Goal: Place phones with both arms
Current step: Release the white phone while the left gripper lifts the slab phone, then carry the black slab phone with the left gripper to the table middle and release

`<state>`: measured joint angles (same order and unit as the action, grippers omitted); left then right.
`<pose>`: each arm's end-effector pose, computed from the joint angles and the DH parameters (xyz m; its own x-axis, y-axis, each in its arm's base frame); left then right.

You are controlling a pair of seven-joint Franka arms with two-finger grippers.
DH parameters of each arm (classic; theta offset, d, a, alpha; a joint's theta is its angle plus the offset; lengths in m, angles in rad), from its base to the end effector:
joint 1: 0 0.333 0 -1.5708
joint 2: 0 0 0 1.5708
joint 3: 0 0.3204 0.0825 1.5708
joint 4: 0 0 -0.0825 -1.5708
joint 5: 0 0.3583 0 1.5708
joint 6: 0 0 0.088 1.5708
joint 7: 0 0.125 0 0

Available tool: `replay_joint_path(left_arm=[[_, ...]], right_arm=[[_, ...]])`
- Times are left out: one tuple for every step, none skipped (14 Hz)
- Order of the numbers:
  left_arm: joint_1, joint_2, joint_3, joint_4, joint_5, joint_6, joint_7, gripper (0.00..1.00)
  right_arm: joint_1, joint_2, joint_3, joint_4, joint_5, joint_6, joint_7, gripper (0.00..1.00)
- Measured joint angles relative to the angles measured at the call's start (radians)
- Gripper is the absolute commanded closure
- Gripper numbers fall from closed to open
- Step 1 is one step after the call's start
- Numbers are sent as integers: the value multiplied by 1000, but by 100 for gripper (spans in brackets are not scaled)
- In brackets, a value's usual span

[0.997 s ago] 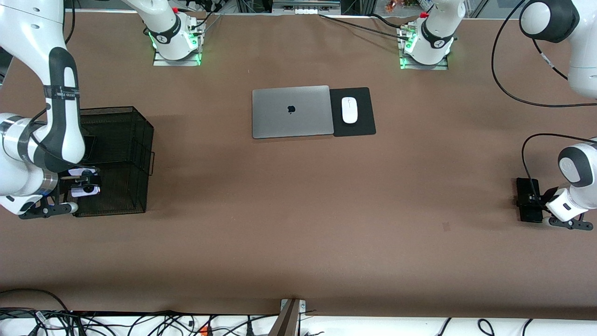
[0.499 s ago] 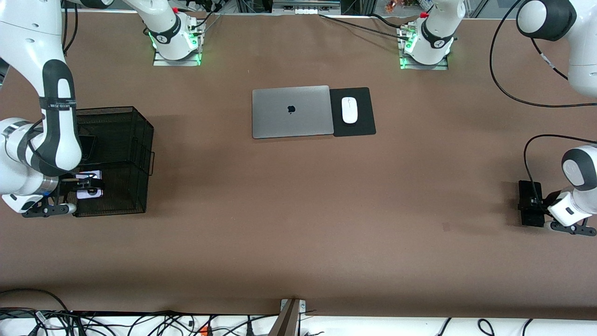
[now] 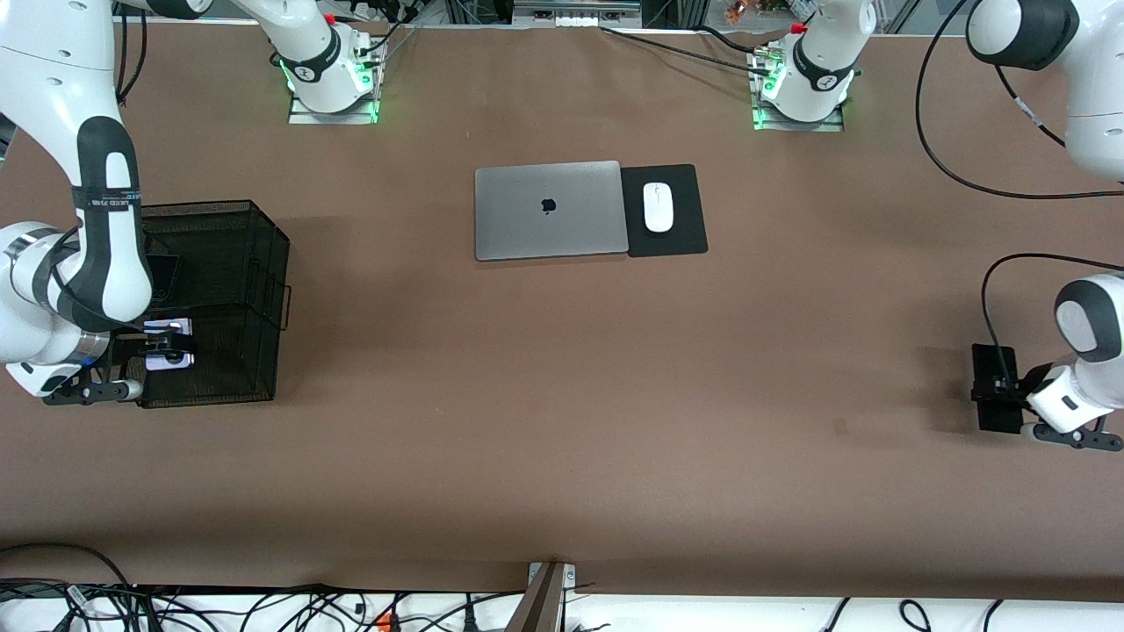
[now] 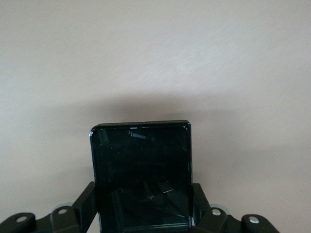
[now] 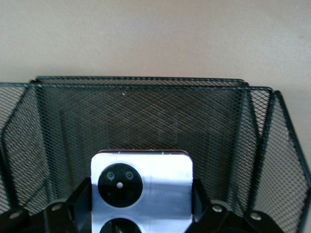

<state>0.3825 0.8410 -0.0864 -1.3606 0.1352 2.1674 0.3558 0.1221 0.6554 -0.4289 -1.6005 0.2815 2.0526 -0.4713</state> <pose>0.6787 0.2281 0.2140 0.9930 -0.1087 -0.0453 -0.1102 -0.9934 -0.0312 0.6405 -0.1453 0.2628 0.9881 0.0786 -0.1319 0.0745 -0.9966 -0.0359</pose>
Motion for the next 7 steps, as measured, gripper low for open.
replay_joint_path(left_arm=[[-29,0,-1,0,0,0,-50,64],[-60,0,-2,0,0,0,-101,64],[-90,0,-2,0,0,0,-148,64],[-116,0,-2,0,0,0,-193,64],[-138,0,-2,0,0,-1,-234,64],[-158,0,-1,0,0,-1,-274,64],[-174,0,-2,0,0,-1,-311,64]], right_arm=[[0,0,0,1,12,1,0,1],[0,-1,0,1,17,2,0,1],[0,-1,1,1,18,2,-1,1],[0,-1,1,3,19,2,-1,1],[1,-2,2,7,19,3,-1,1],[3,-3,3,15,19,3,-1,1],[5,-6,5,29,19,1,-1,1]])
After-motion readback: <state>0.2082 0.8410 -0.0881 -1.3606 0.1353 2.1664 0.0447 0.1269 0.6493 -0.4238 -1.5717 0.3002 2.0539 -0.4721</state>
